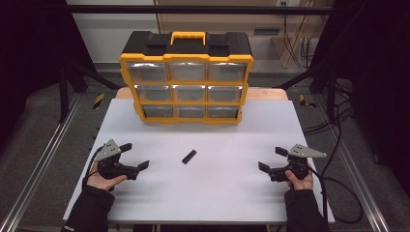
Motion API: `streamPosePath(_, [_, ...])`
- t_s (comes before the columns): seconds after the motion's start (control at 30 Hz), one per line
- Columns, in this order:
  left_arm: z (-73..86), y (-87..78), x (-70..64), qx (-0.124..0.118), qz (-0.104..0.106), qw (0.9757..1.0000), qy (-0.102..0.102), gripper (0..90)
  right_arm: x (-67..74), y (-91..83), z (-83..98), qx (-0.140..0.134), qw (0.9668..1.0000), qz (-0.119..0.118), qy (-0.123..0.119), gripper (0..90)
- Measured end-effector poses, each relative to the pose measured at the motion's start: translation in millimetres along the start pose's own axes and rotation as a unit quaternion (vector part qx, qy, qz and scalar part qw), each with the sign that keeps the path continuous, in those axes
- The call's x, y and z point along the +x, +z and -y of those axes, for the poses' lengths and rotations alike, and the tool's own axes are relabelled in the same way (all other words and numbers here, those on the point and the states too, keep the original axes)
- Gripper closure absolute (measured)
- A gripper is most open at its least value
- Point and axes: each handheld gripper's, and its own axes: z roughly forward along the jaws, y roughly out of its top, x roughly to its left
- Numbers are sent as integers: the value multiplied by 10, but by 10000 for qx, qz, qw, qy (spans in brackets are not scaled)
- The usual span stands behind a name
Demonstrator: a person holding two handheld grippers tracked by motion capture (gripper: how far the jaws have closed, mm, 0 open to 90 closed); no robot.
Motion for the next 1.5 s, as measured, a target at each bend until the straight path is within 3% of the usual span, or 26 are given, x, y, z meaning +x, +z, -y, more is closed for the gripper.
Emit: streamPosePath(1.5, [-283, -111, 16, -39, -179, 9996, 210, 0, 12, 7, -4, 67, 9999, -17, -106, 6])
